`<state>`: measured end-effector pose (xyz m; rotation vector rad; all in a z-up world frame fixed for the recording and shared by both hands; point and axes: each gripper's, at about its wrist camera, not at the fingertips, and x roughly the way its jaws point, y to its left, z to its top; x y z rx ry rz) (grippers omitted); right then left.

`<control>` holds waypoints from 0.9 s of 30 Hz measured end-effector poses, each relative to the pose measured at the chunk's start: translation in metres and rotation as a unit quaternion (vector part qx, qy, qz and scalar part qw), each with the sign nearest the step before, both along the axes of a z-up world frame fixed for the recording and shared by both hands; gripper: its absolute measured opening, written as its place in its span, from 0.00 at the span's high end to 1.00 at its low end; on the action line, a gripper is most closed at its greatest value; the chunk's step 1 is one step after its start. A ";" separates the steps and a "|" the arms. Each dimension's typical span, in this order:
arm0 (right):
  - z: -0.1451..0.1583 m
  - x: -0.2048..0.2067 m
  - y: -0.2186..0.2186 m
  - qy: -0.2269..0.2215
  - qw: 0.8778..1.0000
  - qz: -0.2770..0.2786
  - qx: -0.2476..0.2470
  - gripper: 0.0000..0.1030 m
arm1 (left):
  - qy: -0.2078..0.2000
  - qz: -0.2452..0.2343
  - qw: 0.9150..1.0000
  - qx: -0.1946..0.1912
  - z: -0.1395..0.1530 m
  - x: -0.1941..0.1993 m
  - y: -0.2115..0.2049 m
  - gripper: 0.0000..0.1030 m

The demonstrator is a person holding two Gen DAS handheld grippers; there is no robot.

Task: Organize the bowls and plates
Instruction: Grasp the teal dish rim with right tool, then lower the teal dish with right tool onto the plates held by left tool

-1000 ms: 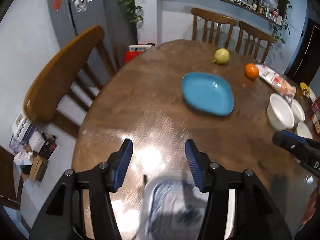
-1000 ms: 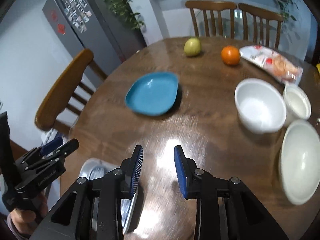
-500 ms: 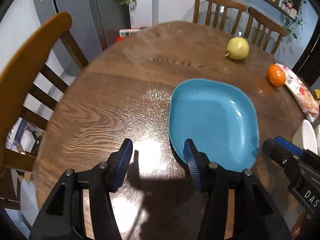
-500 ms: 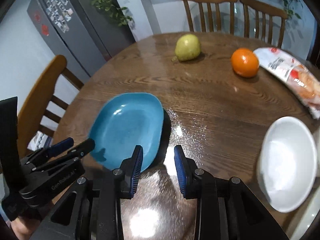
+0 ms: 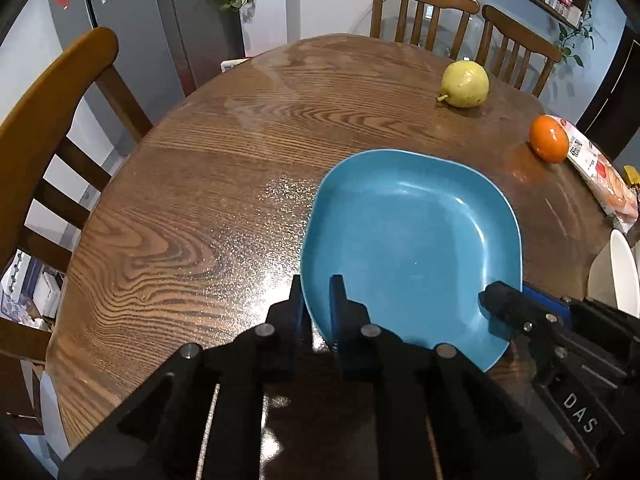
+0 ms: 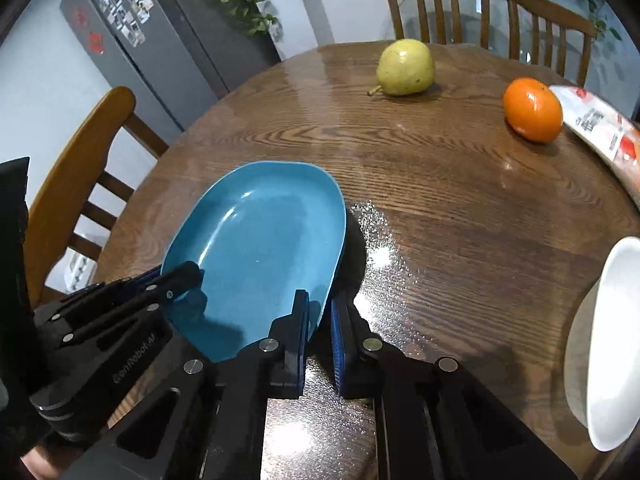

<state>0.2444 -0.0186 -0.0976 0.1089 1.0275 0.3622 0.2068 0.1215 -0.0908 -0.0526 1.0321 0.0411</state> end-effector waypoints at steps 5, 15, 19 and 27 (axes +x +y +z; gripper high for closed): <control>0.006 -0.005 -0.004 0.001 1.000 -0.006 0.012 0.90 | -0.005 -0.005 1.000 -0.004 0.004 -0.003 0.000 0.92; 0.049 -0.057 -0.017 -0.027 0.998 -0.005 0.054 0.90 | -0.060 -0.015 0.998 0.009 0.049 -0.055 -0.006 0.92; 0.062 -0.083 -0.016 -0.040 0.997 0.004 0.062 0.90 | -0.081 -0.013 0.997 0.011 0.066 -0.083 -0.004 0.92; 0.076 -0.135 -0.015 -0.046 0.995 0.024 0.081 0.90 | -0.108 -0.008 0.994 0.026 0.080 -0.135 -0.002 0.92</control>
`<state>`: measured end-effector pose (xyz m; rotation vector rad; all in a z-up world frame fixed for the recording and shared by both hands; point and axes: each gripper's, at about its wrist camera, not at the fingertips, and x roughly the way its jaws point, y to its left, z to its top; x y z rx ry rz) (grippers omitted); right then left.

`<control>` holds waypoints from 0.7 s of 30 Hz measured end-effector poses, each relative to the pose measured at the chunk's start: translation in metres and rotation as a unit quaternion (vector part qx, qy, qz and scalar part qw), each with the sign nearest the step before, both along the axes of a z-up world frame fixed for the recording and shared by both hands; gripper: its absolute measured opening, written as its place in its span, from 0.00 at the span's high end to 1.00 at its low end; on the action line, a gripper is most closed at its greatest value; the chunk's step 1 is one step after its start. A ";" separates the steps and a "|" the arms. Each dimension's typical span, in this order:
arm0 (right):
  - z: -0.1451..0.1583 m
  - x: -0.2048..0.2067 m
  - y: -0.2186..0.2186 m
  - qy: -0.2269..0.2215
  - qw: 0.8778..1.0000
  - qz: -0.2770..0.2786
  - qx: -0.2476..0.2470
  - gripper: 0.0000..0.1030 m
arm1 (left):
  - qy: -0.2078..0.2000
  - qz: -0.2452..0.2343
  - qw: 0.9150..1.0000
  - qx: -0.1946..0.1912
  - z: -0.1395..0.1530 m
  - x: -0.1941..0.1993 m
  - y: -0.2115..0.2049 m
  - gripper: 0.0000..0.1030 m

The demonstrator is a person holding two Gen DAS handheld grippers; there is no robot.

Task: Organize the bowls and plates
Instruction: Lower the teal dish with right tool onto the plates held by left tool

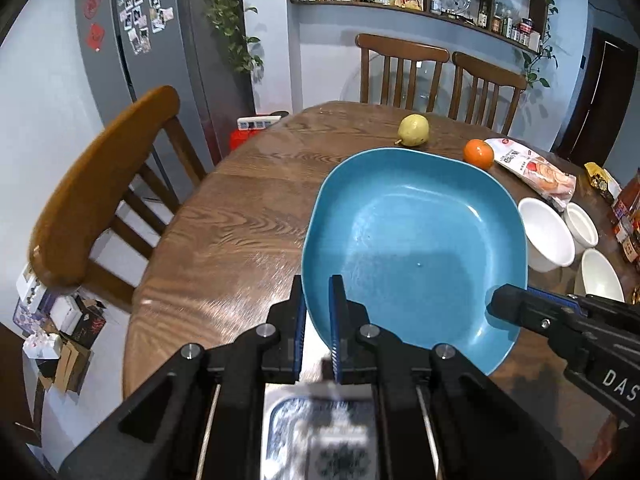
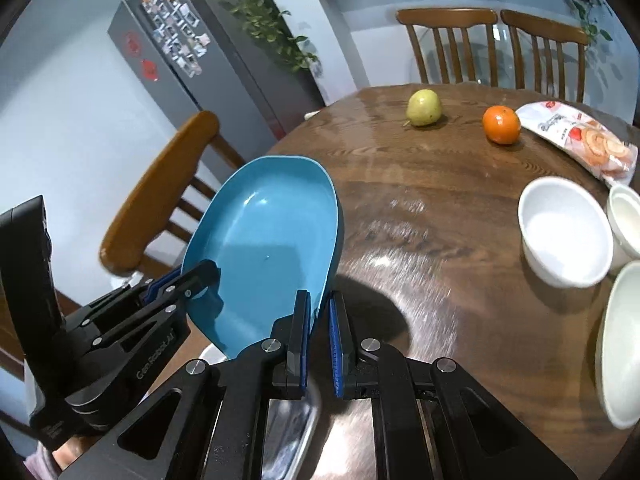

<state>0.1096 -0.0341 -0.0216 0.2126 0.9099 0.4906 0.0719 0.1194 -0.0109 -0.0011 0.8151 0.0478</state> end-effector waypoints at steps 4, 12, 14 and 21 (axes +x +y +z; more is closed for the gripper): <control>-0.002 -0.020 0.001 0.006 1.000 0.009 0.004 0.90 | 0.002 0.006 1.000 -0.002 -0.003 -0.018 0.005 0.92; -0.020 -0.051 0.016 0.037 0.998 0.047 -0.005 0.90 | 0.028 0.024 0.999 -0.001 -0.022 -0.051 0.018 0.92; -0.025 -0.057 0.020 0.044 0.997 0.055 -0.008 0.90 | 0.035 0.029 0.999 -0.001 -0.027 -0.058 0.020 0.92; -0.037 -0.067 0.027 0.065 0.995 0.070 -0.016 0.90 | 0.051 0.039 0.998 -0.001 -0.040 -0.071 0.023 0.92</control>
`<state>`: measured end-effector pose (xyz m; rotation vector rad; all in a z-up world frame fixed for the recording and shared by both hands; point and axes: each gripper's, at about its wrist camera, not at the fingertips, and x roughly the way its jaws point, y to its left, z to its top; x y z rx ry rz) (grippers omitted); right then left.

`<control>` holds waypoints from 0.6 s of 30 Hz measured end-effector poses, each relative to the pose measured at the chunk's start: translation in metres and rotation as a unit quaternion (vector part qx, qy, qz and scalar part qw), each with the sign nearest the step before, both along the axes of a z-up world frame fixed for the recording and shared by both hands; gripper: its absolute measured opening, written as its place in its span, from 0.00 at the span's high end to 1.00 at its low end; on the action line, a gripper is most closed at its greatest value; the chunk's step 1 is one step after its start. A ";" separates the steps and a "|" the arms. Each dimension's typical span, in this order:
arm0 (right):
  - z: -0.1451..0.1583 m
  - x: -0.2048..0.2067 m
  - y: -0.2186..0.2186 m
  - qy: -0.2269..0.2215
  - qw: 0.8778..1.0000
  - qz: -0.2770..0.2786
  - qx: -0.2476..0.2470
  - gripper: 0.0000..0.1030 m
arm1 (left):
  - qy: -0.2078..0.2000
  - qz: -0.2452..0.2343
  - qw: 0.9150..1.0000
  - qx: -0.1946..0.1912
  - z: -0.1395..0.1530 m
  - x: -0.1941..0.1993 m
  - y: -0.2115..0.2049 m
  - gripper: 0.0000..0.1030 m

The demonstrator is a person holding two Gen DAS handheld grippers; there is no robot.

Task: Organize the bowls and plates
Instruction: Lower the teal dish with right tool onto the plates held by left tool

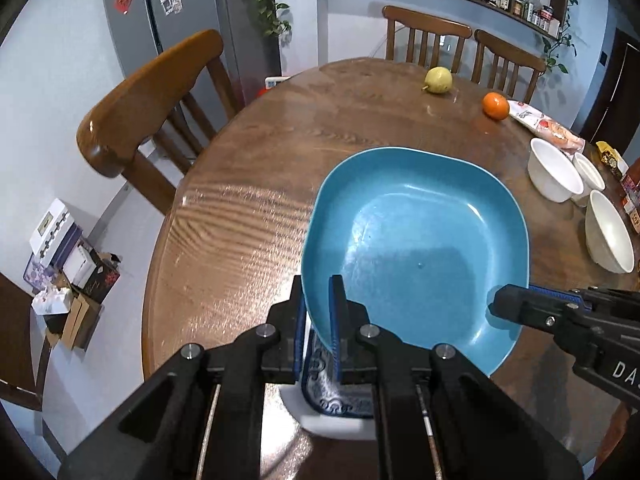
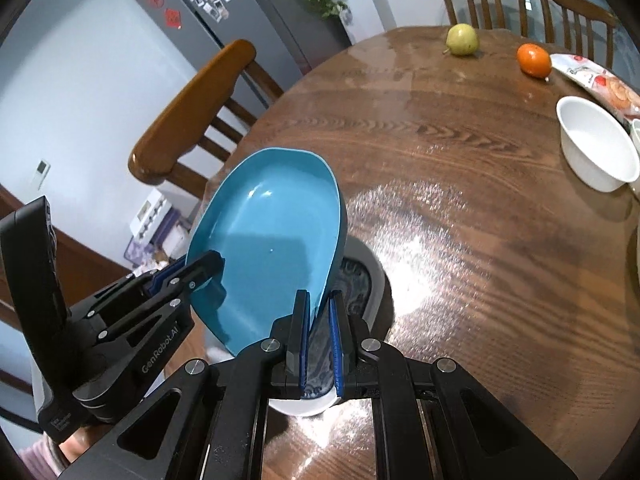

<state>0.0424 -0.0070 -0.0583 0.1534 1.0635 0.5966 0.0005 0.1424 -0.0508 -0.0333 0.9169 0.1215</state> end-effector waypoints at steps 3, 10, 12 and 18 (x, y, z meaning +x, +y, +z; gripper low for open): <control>-0.003 -0.002 0.001 0.005 1.000 0.004 -0.003 0.90 | 0.006 0.003 1.000 -0.001 -0.005 -0.003 0.002 0.92; -0.007 -0.005 0.007 0.013 1.000 0.011 -0.010 0.90 | 0.013 0.007 1.000 -0.002 -0.010 -0.010 0.004 0.91; -0.009 -0.006 0.009 0.015 1.000 0.013 -0.012 0.90 | 0.014 0.007 1.000 0.001 -0.011 -0.012 0.004 0.91; -0.013 -0.007 0.010 0.021 1.000 0.016 -0.012 0.90 | 0.017 0.007 1.000 0.003 -0.013 -0.015 0.007 0.91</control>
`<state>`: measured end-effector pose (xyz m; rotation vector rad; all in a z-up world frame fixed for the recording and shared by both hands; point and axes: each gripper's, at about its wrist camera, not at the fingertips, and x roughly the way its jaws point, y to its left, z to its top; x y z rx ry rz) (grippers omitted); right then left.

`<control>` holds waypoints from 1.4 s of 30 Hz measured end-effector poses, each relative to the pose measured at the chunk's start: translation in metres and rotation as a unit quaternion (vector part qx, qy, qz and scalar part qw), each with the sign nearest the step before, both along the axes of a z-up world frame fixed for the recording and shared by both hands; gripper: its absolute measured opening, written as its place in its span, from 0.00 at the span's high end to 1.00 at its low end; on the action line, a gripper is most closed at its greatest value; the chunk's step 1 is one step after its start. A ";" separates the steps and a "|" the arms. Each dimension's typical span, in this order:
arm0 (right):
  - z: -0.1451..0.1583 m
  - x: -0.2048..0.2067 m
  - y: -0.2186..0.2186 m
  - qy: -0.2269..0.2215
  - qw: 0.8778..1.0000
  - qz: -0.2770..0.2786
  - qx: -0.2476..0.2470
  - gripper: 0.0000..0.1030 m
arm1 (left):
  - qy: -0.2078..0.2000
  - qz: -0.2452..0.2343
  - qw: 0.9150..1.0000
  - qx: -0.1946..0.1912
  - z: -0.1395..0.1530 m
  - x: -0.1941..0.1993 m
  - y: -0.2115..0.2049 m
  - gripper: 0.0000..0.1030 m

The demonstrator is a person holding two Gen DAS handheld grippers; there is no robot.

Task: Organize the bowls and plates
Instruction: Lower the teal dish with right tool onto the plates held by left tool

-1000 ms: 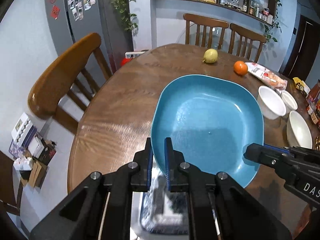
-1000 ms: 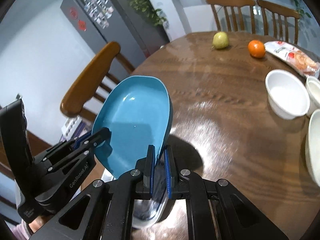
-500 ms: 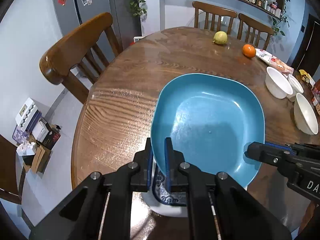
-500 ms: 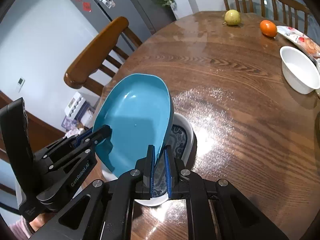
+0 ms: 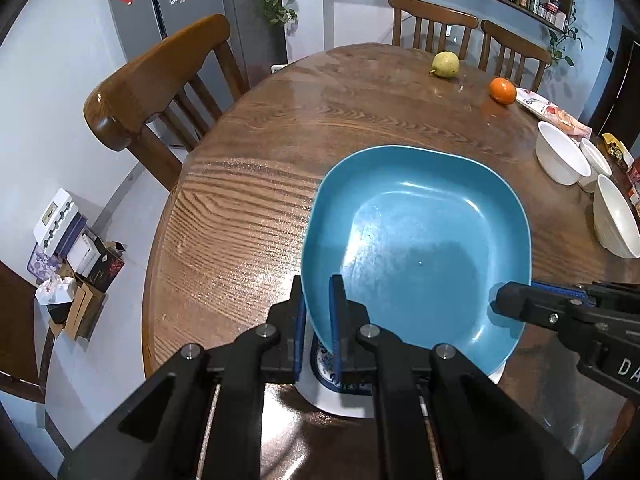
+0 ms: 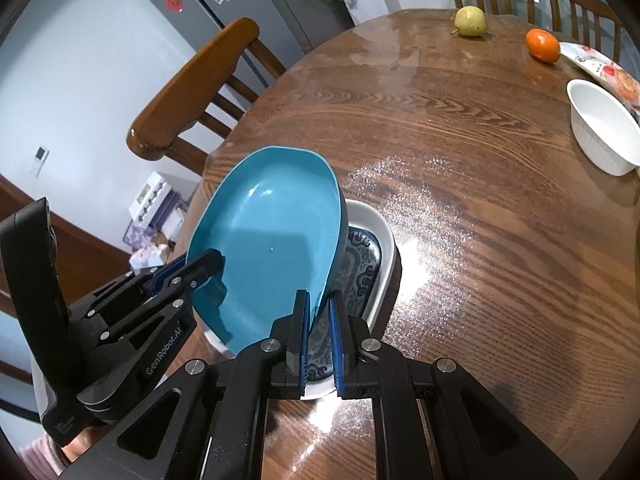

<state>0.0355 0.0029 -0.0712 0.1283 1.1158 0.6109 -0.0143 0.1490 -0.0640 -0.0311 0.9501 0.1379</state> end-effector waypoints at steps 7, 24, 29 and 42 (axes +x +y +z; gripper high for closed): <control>-0.004 0.000 0.000 0.006 1.000 -0.001 -0.003 0.90 | 0.005 -0.003 1.000 0.004 -0.003 -0.001 0.001 0.91; -0.010 0.000 0.004 0.017 1.000 0.001 -0.009 0.90 | 0.017 -0.005 1.000 0.007 -0.010 -0.002 0.006 0.91; -0.011 0.001 0.005 0.018 1.000 0.002 -0.011 0.90 | 0.021 -0.006 1.000 0.008 -0.012 -0.001 0.005 0.91; -0.013 0.002 0.005 0.020 1.000 0.003 -0.017 0.89 | 0.025 -0.008 1.000 0.010 -0.014 -0.001 0.005 0.91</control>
